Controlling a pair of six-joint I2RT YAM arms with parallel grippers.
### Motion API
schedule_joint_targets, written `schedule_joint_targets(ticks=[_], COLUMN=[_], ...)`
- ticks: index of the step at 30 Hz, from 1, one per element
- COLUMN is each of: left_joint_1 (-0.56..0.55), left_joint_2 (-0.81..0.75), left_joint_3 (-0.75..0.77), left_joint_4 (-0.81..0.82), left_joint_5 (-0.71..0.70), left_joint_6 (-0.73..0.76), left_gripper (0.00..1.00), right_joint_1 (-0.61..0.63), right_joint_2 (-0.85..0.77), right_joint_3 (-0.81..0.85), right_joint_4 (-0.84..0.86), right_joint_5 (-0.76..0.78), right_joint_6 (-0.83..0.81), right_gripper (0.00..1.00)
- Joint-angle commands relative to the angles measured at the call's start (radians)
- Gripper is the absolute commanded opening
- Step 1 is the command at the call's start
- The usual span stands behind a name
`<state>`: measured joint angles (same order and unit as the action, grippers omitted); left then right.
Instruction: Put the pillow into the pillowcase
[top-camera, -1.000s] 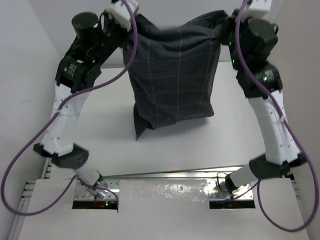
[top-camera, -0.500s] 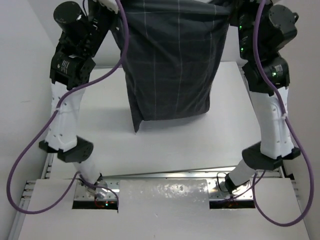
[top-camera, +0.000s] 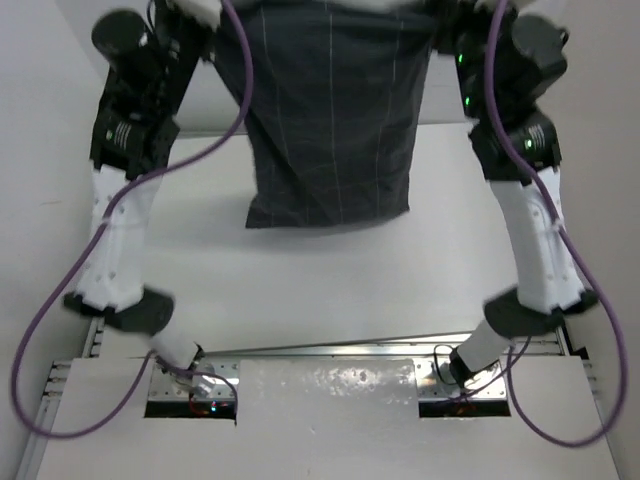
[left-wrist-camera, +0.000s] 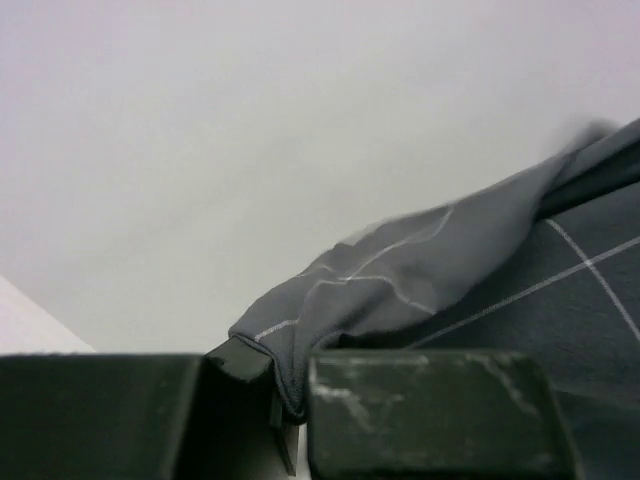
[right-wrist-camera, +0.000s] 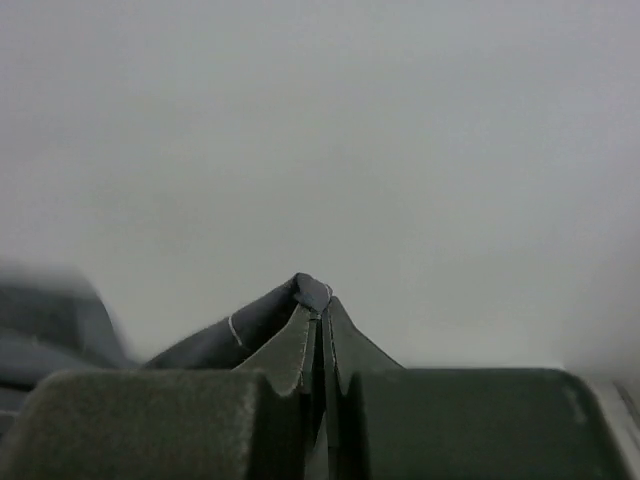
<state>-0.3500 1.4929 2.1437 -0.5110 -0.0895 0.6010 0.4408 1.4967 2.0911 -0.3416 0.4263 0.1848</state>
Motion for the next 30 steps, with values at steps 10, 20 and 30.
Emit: schedule_joint_targets(ticks=[10,20,30], left_joint_1=[0.154,0.180,0.400], left_joint_2=[0.157,0.073,0.070], left_joint_3=[0.386,0.258,0.314], left_joint_4=[0.068,0.445,0.653], left_joint_5=[-0.214,-0.345,-0.405], left_joint_6=[0.043,0.223,0.295], left_gripper=[0.00,0.00,0.00], right_joint_1=[-0.042,-0.042,0.013], right_joint_2=[0.167,0.154,0.537], right_joint_3=[0.387,0.202,0.421], right_joint_4=[0.231,0.291,0.657], right_joint_5=[0.051,-0.046,-0.235], right_joint_6=[-0.007,0.171,0.760], right_gripper=[0.00,0.00,0.00])
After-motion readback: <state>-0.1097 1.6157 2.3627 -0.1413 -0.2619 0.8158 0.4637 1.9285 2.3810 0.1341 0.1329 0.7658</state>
